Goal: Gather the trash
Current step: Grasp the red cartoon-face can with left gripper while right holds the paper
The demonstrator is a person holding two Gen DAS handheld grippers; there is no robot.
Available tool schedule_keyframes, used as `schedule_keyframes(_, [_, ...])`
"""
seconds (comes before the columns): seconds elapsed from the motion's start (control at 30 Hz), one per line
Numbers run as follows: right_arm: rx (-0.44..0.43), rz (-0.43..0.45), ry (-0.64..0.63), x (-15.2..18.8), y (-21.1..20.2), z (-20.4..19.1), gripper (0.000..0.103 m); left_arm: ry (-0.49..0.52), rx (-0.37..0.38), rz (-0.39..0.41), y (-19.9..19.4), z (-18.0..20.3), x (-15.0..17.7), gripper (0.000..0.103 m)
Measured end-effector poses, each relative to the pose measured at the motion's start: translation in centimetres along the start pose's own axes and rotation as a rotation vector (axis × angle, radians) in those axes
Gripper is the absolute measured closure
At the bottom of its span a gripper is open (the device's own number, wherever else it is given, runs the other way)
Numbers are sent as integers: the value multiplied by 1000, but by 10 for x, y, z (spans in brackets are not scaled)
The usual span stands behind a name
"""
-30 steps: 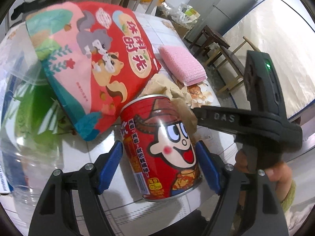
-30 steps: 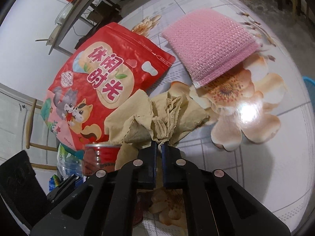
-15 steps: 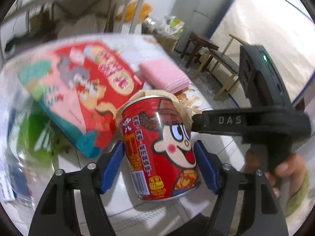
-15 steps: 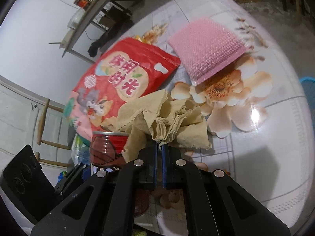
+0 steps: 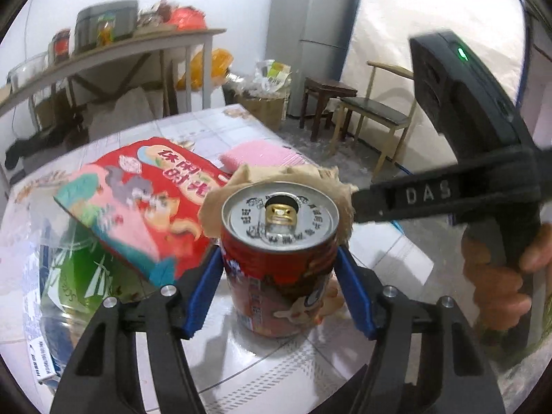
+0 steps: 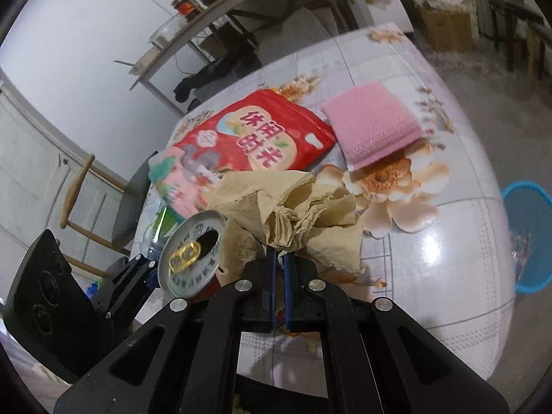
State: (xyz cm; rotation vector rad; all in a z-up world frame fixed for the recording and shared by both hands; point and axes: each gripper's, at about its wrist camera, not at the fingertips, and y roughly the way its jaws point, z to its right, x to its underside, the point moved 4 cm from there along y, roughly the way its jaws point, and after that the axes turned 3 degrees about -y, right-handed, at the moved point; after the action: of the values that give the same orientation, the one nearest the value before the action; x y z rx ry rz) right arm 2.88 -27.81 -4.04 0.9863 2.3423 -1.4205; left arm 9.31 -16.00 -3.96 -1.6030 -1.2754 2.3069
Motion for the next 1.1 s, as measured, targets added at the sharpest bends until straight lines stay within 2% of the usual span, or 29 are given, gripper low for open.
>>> schedule_keyframes(0.13, [7, -11, 8, 3, 4, 0, 100, 33, -17, -31, -3, -2, 14, 39])
schedule_keyframes(0.23, [72, -32, 48, 7, 12, 15, 100, 12, -14, -29, -5, -6, 18, 39])
schedule_keyframes(0.33, [103, -63, 83, 8, 18, 26, 94, -1, -11, -29, -9, -8, 21, 39])
schedule_keyframes(0.4, [105, -79, 119, 9, 20, 35, 79, -3, -9, -28, -12, -9, 24, 39])
schedule_keyframes(0.43, [104, -82, 130, 9, 19, 37, 64, -3, -10, -28, -13, -9, 24, 39])
schedule_keyframes(0.47, [105, -77, 133, 9, 17, 38, 55, -3, -11, -29, -13, -9, 24, 39])
schedule_keyframes(0.5, [107, -67, 128, 8, 14, 38, 52, -4, -11, -29, -13, -8, 24, 39])
schedule_keyframes(0.57, [113, -36, 103, 4, 5, 37, 42, -4, -11, -29, -14, -7, 24, 39])
schedule_keyframes(0.77, [118, 15, -5, -10, -3, 27, 26, -6, -7, -31, -16, -7, 26, 39])
schedule_keyframes(0.87, [120, -12, -103, -14, 14, 20, 22, -9, -6, -31, -19, -8, 29, 39])
schedule_keyframes(1.1, [163, -132, -279, -9, 65, 25, 22, -30, -18, -29, -24, -15, 32, 39])
